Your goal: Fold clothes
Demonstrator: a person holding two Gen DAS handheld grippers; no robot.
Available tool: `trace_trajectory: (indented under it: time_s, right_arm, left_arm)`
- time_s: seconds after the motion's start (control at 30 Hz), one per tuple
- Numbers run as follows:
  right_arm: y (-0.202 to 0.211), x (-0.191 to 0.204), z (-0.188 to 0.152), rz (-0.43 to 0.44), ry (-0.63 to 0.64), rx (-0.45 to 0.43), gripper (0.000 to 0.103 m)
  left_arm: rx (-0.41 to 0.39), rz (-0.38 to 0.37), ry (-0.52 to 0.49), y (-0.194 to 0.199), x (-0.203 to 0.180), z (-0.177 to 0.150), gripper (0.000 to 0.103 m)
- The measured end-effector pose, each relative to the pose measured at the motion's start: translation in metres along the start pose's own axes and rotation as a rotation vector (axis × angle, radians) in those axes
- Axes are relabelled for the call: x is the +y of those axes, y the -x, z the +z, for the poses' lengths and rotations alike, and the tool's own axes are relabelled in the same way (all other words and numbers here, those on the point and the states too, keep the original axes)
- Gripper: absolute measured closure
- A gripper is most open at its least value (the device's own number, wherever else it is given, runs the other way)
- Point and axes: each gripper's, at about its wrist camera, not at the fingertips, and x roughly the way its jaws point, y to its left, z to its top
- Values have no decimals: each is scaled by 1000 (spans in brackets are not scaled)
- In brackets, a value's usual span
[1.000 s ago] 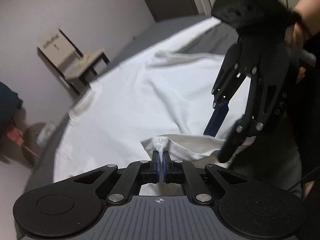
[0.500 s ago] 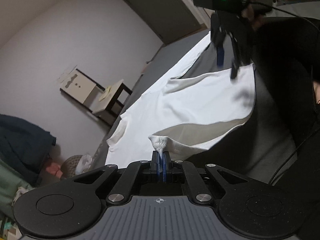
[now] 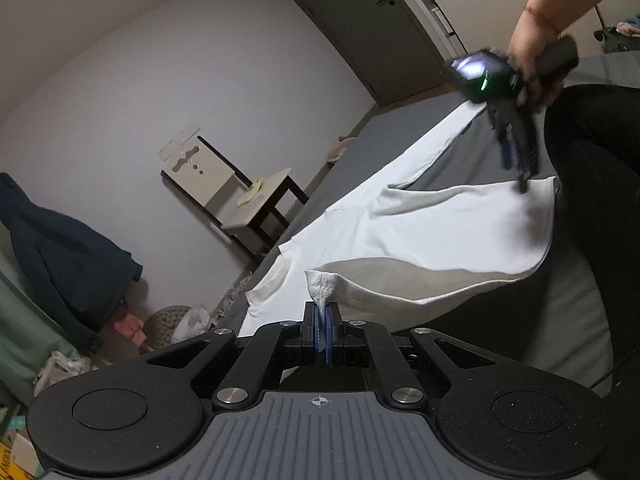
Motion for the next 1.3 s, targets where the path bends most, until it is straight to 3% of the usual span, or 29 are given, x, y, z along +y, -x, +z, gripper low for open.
trace_trajectory:
  time_s: [0.1,0.27,0.37,0.6,0.67,0.77,0.8,0.93,1.07,1.17,1.3]
  right_arm:
    - [-15,-13,24,-87,-89,-81,60]
    - [-29,-63,65,-82,-380,-235,61]
    - [-44,-77,85,-120,-444,-271,61]
    - [-52,-76,106,-64,-477,-326,61]
    - [-57,-72,110,-94,-453,-312,72]
    - [-57,-76,108,-120,-465,-322,99]
    - [-54,-78,107,-127,-476,-330,100]
    - [-49,-102,91,-152,-583,-343,100]
    - [-52,-126,75,-8,-722,-305,95]
    - [-36,-124,61,43,-684,-323,72]
    - [17,-122,35,83,-563,-443,69]
  left_arm:
    - [19,11,-80,5,-7,-2,100]
    - [34,-7,-109,14,-12,-7,100]
    - [74,-49,-88,8,-10,-15,100]
    - [173,-152,-34,-7,-5,-34,98]
    - [201,-181,-18,-12,-3,-40,91]
    - [243,-225,6,-18,-1,-48,89]
    - [249,-226,7,-20,-2,-51,89]
    - [256,-214,0,-22,-10,-52,89]
    - [259,-206,-16,-17,-14,-45,89]
    - [271,-161,-10,-11,-6,-37,89]
    - [300,-44,55,-5,18,-26,89]
